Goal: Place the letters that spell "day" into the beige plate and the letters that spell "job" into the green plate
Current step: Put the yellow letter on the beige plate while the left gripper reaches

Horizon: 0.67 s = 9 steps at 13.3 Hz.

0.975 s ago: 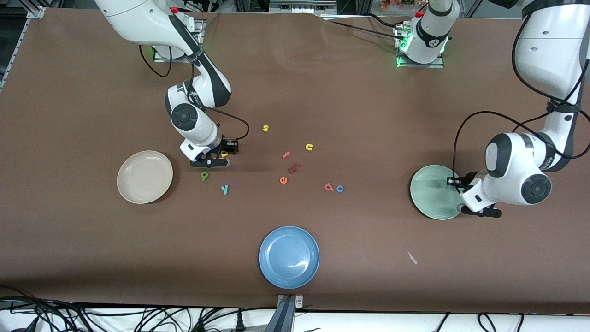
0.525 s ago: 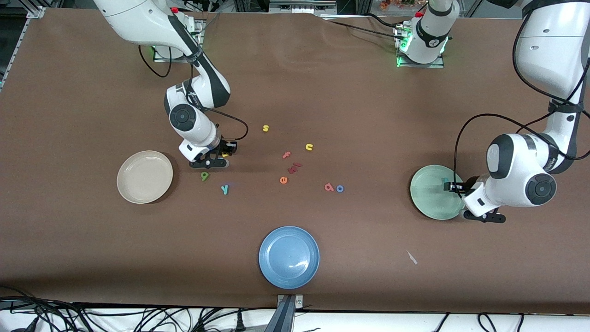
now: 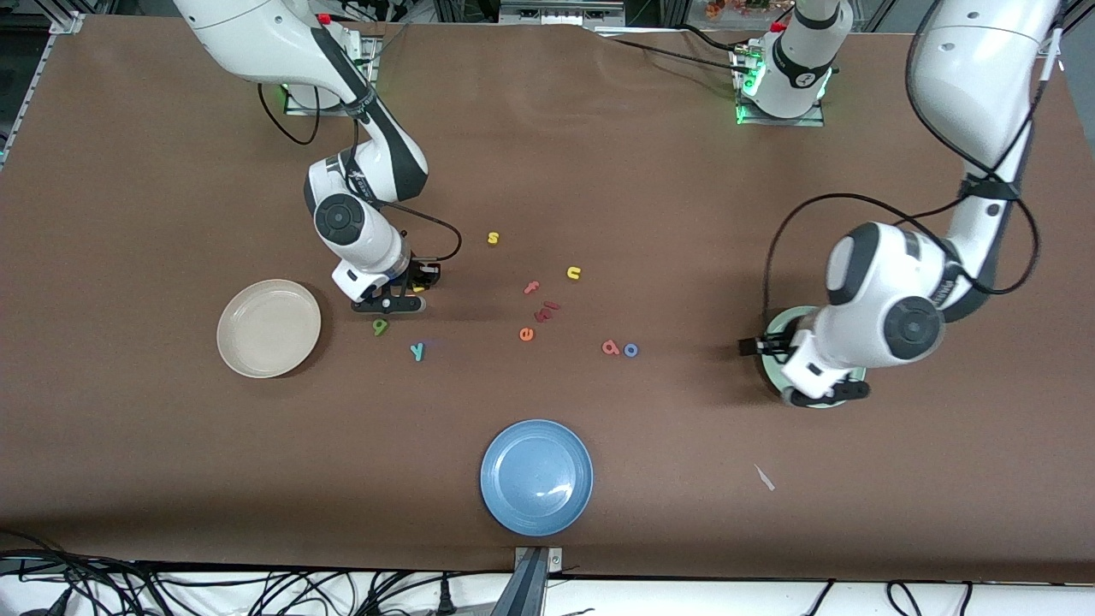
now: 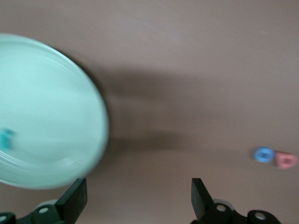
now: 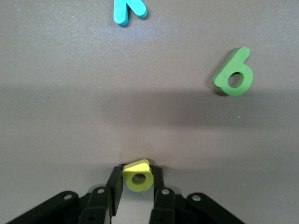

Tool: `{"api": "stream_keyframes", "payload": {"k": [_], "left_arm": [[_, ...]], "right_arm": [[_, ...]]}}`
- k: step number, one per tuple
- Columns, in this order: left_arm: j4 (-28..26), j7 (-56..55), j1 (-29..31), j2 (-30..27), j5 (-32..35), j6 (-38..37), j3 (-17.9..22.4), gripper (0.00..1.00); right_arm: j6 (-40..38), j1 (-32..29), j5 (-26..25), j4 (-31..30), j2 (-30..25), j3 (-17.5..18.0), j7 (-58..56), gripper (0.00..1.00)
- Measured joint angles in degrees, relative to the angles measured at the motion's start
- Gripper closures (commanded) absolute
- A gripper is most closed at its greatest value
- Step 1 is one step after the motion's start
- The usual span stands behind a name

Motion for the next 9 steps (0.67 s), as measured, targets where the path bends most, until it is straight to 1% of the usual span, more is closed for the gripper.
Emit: {"api": "stream_keyframes", "payload": {"k": [1, 3, 4, 6, 8, 9], "left_arm": [[-0.1, -4.2, -0.8, 0.1, -0.1, 0.4, -1.5, 0.01], [-0.3, -10.9, -3.7, 1.0, -0.7, 4.5, -2.3, 0.01], [-0.5, -14.2, -5.4, 1.9, -0.7, 8.0, -2.3, 0.01], [-0.8, -21.2, -8.3, 4.8, -0.7, 14.8, -2.3, 0.03], [-0.8, -25.2, -10.2, 7.5, -0.7, 18.7, -2.2, 0.16], [-0.6, -26.2, -10.9, 8.5, -0.7, 19.6, -2.0, 0.29]], "right_arm": [[-4.1, 0.0, 0.0, 2.2, -0.5, -0.4, 0.0, 0.86], [-12.6, 0.0, 0.0, 6.3, -2.8, -2.9, -2.1, 0.86], [-16.0, 0.0, 0.0, 7.6, -4.1, -4.8, -4.6, 0.86], [-19.2, -0.2, 0.0, 8.3, -6.5, -9.3, -9.7, 0.86], [-20.3, -0.4, 0.0, 8.3, -7.3, -13.2, -13.5, 0.86], [-20.3, -0.4, 0.0, 8.3, -7.2, -14.9, -14.7, 0.86]]}}
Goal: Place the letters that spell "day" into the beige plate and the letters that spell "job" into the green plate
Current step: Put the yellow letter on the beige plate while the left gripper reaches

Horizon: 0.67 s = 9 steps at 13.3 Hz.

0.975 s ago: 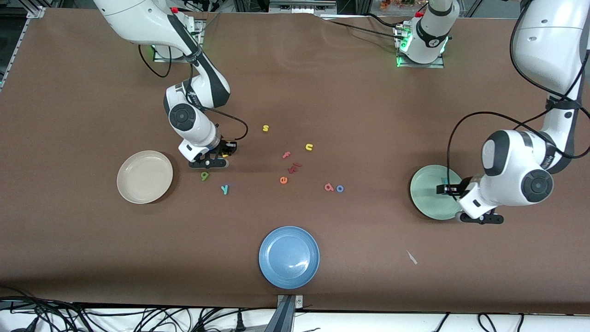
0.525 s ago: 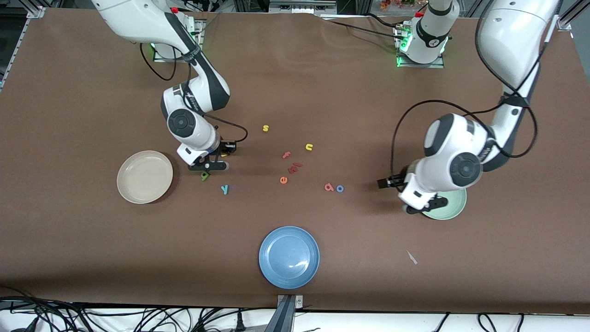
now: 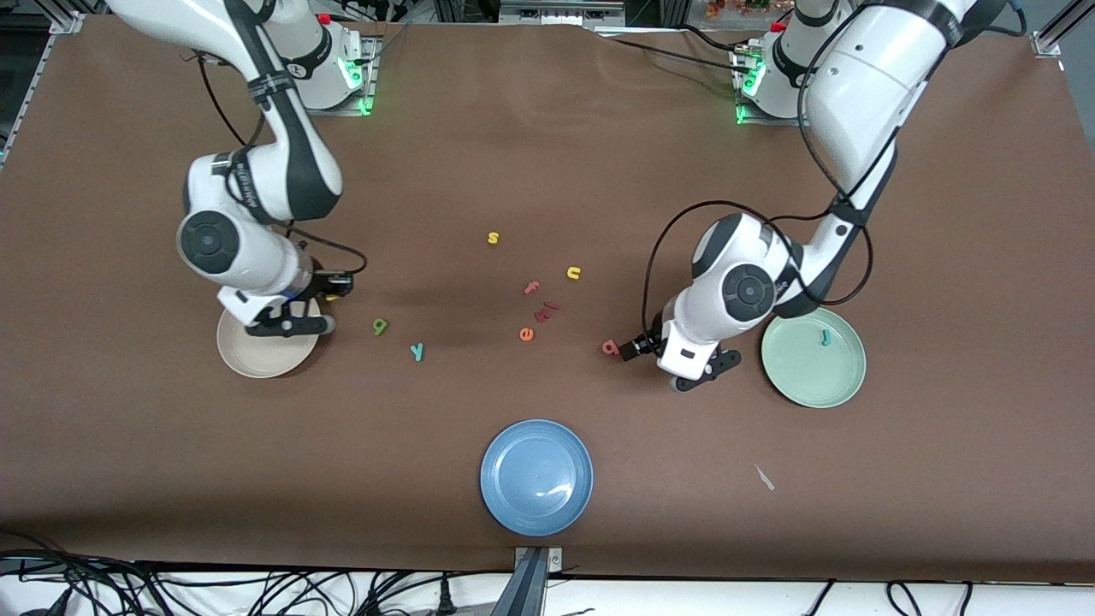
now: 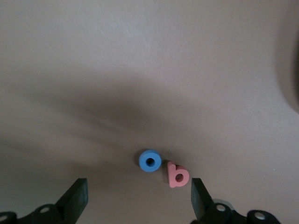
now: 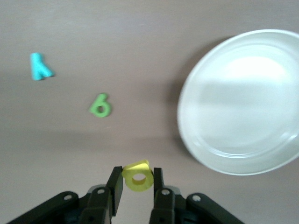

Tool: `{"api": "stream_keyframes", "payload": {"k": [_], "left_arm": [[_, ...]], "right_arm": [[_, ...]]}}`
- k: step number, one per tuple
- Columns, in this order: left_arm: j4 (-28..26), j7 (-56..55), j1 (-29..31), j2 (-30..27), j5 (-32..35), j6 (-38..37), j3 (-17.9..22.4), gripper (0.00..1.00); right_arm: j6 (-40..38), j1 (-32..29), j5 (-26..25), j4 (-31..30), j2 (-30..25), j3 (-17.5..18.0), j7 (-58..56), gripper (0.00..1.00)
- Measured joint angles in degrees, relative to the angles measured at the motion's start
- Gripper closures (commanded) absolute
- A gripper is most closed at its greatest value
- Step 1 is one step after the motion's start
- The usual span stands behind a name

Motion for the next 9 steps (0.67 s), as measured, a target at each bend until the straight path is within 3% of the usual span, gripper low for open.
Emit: {"api": "stream_keyframes", "payload": {"k": [2, 6, 7, 8, 9], "left_arm": [[1.2, -0.8, -1.6, 1.3, 0.0, 0.3, 1.3, 0.48], [2.8, -1.5, -7.2, 2.3, 0.0, 0.3, 6.9, 0.50], [2.8, -1.8, -8.2, 2.3, 0.0, 0.3, 7.7, 0.49], [2.9, -2.1, -8.7, 2.3, 0.0, 0.3, 8.1, 0.48], [2.9, -2.4, -8.9, 2.4, 0.0, 0.3, 8.2, 0.48]], "right_arm": [[0.2, -0.2, 0.0, -0.1, 0.3, -2.5, -0.8, 0.86], [5.4, -3.3, 0.0, 0.1, 3.6, -3.7, -0.9, 0.84], [6.7, -4.1, 0.0, 0.5, 5.0, -3.7, -0.9, 0.76], [7.4, -4.5, 0.0, 1.1, 6.5, -3.7, -0.9, 0.24], [7.8, -4.8, 0.3, 1.8, 7.5, -3.7, -0.8, 0.00]]}}
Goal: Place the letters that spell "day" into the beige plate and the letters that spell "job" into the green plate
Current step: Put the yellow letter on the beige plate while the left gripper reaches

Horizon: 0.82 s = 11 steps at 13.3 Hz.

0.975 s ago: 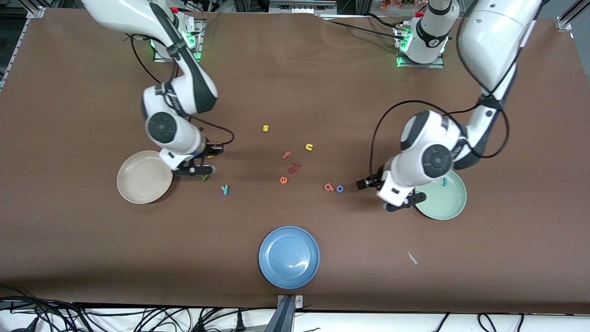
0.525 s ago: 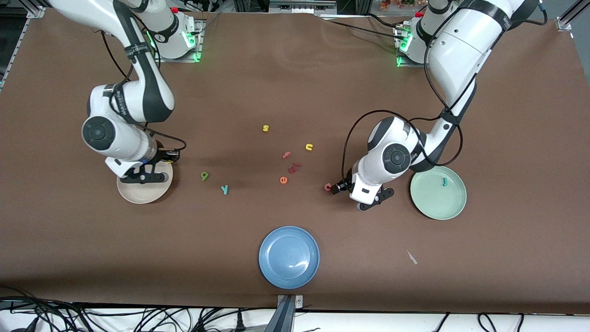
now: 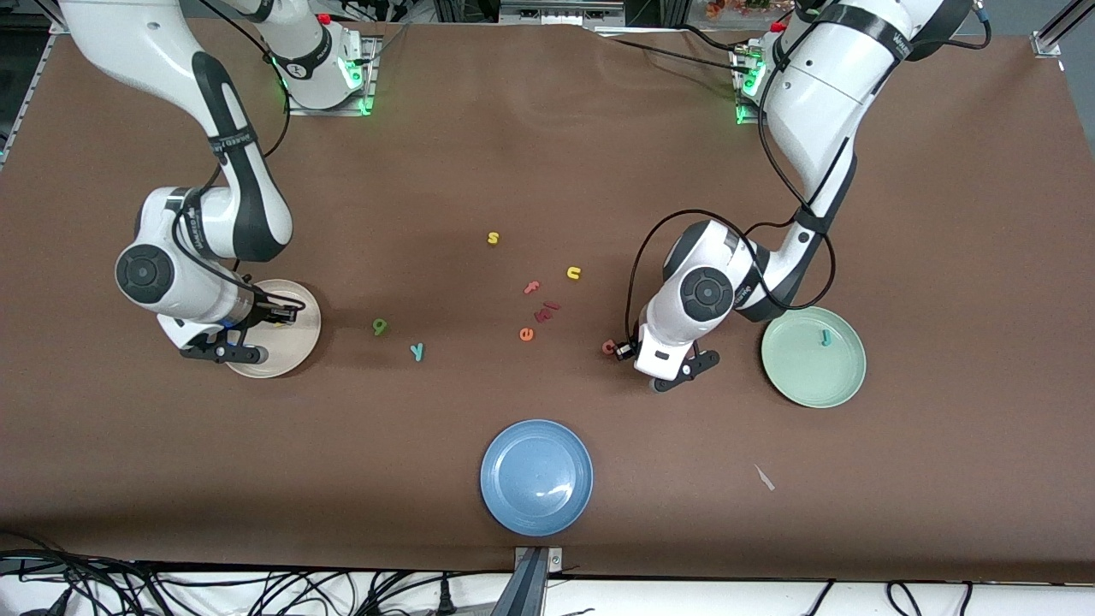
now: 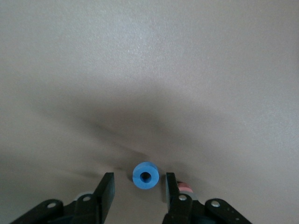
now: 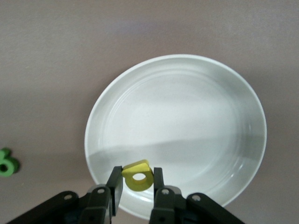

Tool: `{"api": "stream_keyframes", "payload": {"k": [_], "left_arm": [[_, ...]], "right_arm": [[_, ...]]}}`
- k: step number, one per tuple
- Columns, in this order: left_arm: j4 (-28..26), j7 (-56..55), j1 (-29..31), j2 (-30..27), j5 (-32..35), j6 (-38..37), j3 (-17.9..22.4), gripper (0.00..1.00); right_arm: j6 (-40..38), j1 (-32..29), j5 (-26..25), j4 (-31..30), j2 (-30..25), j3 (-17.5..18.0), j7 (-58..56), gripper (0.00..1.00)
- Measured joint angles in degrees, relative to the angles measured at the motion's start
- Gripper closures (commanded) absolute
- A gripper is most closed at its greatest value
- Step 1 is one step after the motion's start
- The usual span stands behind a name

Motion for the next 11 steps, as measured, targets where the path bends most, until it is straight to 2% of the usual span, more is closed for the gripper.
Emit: {"api": "stream_keyframes", "payload": {"k": [4, 7, 11], "left_arm": [[1.1, -0.5, -0.6, 1.4, 0.0, 0.0, 0.1, 0.48], [1.4, -0.9, -0.7, 2.1, 0.0, 0.0, 0.1, 0.48], [1.6, -1.0, -0.8, 2.1, 0.0, 0.0, 0.3, 0.53]], "right_arm": [[-1.1, 0.6, 5.4, 2.7, 0.7, 0.4, 2.2, 0.00], [-4.0, 2.7, 5.6, 5.2, 0.6, 1.3, 10.3, 0.00], [-3.3, 7.5, 7.0, 5.4, 0.8, 1.7, 24.6, 0.00]]}}
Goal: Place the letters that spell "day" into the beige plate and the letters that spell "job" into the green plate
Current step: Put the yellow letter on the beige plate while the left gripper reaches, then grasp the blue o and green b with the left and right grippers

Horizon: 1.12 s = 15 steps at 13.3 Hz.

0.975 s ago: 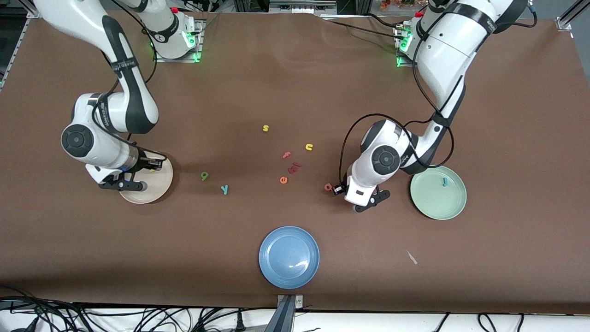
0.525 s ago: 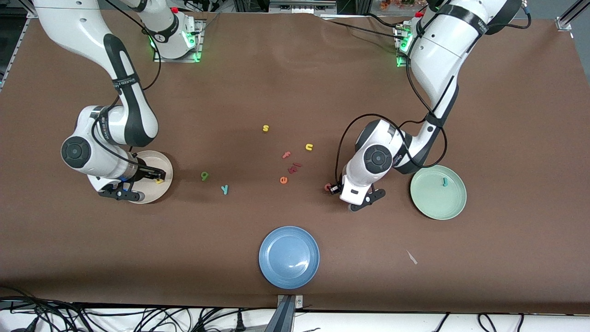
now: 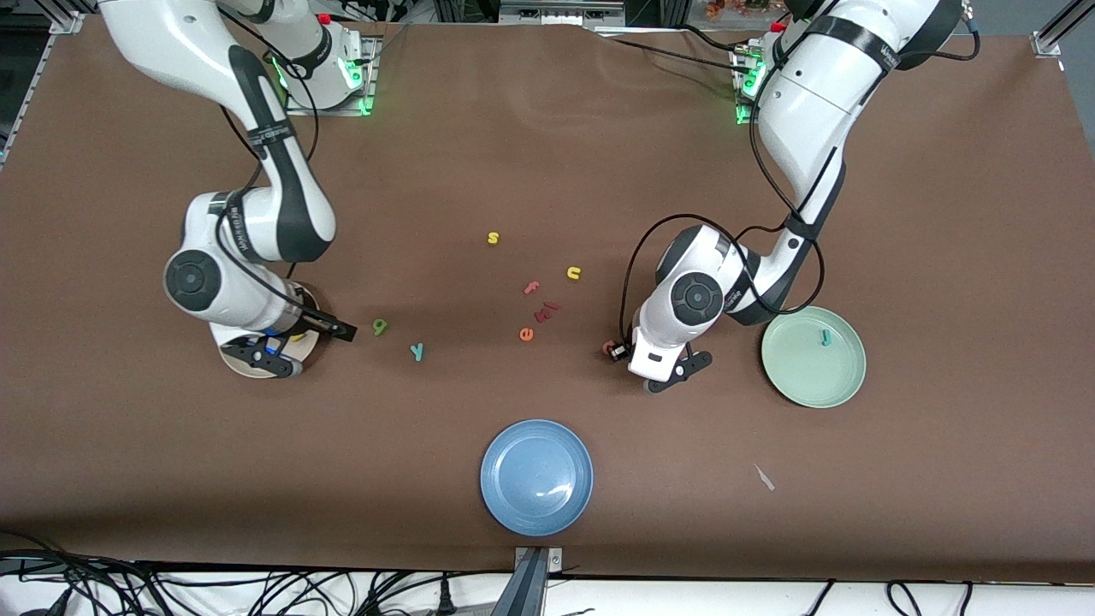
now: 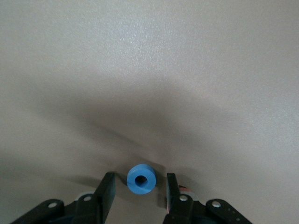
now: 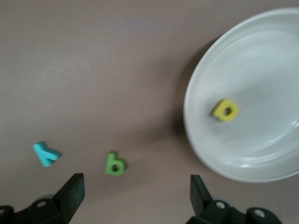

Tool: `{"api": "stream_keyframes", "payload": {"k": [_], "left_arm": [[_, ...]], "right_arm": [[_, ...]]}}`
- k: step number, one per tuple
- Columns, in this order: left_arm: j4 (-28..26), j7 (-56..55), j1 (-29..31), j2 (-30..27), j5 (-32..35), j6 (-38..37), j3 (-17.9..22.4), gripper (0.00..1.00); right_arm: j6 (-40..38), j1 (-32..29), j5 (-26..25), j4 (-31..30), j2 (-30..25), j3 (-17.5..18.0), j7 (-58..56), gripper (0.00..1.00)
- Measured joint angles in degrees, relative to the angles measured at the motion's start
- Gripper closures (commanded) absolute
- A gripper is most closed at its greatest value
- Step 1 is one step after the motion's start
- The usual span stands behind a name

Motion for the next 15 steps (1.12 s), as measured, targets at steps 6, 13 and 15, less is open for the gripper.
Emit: {"api": "stream_keyframes", "payload": {"k": [6, 13, 15], "left_arm": [[0.3, 0.0, -0.8, 0.0, 0.1, 0.0, 1.0, 0.52], [0.4, 0.0, -0.8, 0.2, 0.1, -0.2, 1.9, 0.52], [0.4, 0.0, -0.9, 0.2, 0.1, -0.2, 2.0, 0.52]], "right_arm": [[9.6, 3.7, 2.4, -2.3, 3.6, 0.4, 12.1, 0.00], [14.9, 3.8, 2.5, -5.8, 5.5, 1.3, 13.9, 0.04], [15.7, 3.9, 2.5, -6.8, 5.5, 1.7, 13.9, 0.09]]}}
